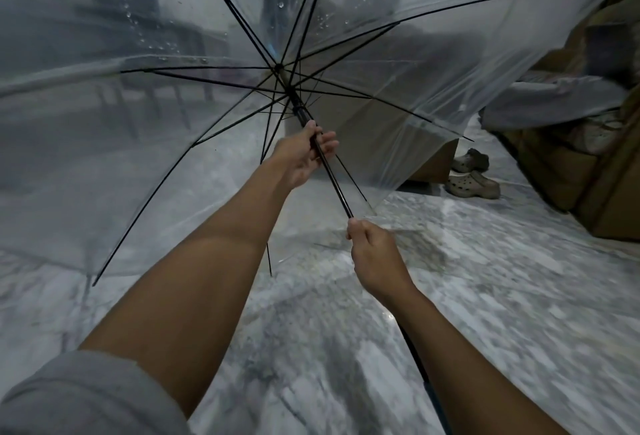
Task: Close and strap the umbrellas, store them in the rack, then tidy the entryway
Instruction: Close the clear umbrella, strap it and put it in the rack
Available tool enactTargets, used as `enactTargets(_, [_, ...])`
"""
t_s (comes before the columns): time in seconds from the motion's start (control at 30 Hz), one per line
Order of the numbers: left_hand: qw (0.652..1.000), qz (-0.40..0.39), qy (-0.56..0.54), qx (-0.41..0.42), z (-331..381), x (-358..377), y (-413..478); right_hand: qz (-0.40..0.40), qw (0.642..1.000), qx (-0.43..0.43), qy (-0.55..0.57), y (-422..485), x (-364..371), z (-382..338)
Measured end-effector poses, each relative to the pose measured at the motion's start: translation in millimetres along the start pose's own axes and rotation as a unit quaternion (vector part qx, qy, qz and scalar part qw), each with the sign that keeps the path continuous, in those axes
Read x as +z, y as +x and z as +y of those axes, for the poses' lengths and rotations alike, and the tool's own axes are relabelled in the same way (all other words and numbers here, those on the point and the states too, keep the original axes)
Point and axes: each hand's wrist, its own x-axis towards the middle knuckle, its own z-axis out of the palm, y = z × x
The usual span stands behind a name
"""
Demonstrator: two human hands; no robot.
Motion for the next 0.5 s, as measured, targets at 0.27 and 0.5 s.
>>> enactTargets(0.27, [0.991, -0.074, 0.065, -0.093, -40, 32, -23, 0.044, 0.998, 0.035, -0.02, 38, -20, -16])
enactTargets(0.5, [0.994, -0.078, 0.027, -0.073, -44, 49, -13, 0.026, 0.998, 0.027, 0.045, 43, -20, -15])
